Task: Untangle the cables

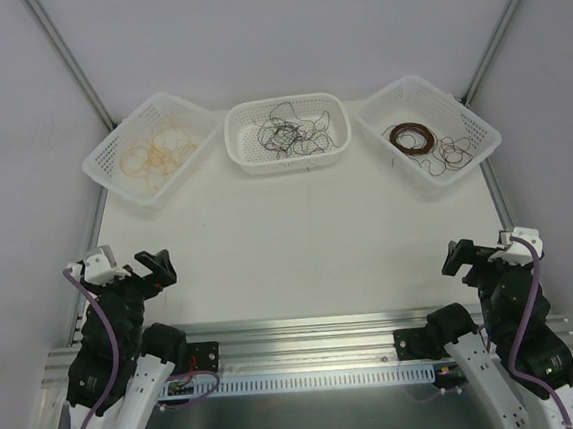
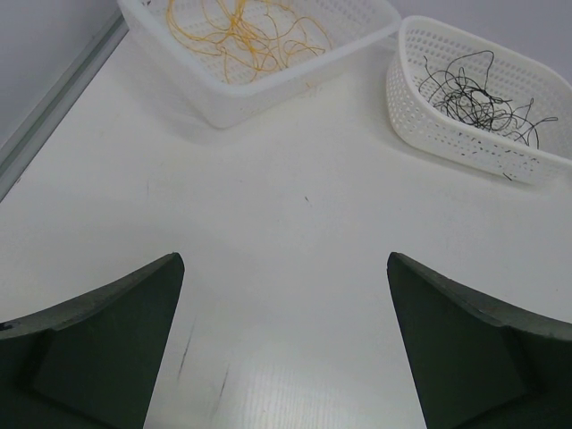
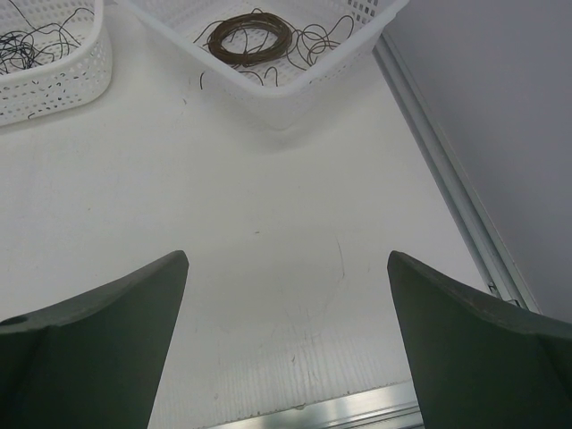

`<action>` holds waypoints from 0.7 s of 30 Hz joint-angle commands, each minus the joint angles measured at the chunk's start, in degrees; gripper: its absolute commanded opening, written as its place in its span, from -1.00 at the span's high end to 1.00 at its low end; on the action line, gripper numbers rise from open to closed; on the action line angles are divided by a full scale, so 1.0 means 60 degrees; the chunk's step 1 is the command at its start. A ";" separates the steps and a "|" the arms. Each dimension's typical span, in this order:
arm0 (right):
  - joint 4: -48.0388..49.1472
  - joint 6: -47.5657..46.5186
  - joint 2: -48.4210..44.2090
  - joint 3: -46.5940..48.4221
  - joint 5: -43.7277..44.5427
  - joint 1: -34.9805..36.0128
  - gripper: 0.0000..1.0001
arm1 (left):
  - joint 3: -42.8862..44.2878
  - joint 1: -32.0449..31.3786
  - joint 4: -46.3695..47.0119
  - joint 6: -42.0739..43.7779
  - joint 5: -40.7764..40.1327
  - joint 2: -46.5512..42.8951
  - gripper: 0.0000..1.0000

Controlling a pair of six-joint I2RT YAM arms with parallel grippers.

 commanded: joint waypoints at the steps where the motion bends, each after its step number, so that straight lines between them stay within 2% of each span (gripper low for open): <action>1: 0.0413 -0.0136 -0.1818 -0.0002 -0.0037 0.0060 -0.99 | 0.0055 0.0254 0.0179 0.0017 -0.0132 -0.1558 -0.98; 21: 0.0516 -0.0209 -0.1803 -0.0075 -0.0095 0.0046 -0.99 | 0.0026 0.0651 0.0194 -0.0012 -0.0147 -0.1573 -0.98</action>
